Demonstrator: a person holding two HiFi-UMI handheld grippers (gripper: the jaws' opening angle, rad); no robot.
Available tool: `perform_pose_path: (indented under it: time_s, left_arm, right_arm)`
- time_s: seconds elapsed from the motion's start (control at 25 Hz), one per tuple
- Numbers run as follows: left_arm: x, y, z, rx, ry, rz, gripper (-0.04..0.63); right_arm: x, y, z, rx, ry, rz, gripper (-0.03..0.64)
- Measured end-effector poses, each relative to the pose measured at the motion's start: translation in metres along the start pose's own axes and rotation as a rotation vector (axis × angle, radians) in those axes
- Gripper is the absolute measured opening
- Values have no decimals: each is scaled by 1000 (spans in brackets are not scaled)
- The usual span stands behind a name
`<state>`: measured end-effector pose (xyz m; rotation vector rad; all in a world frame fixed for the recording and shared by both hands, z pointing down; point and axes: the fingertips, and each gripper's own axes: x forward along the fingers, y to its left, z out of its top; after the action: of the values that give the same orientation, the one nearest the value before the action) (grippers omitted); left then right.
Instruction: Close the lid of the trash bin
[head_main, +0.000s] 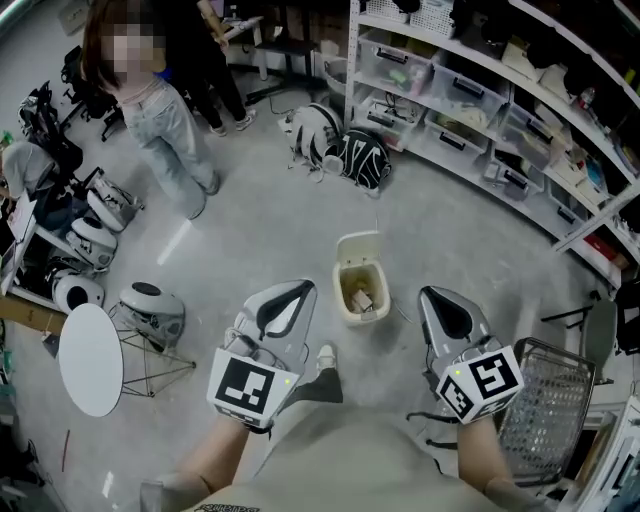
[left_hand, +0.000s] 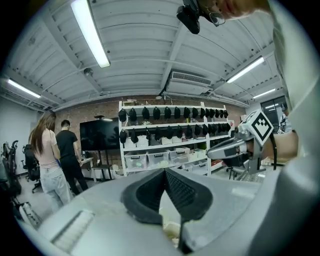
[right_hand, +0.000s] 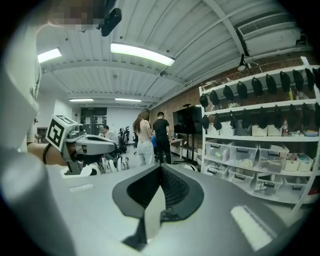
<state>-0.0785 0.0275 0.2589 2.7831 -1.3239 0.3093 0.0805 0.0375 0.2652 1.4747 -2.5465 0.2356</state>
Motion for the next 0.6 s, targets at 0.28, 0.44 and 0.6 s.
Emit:
perform_pose_path:
  time_s: [0.28,0.44,0.6]
  left_arm:
    - [63,70,-12,53,42,-31,2]
    - [89,87,-20,80,65,-53,2]
    - [109,96,-30,59,94,-54,2]
  right_arm:
    - [91,-40,16,5,25,-19,3]
    - [120,-54,23,31,24,-10,3]
    - [141,-68,14,55,49,0,3]
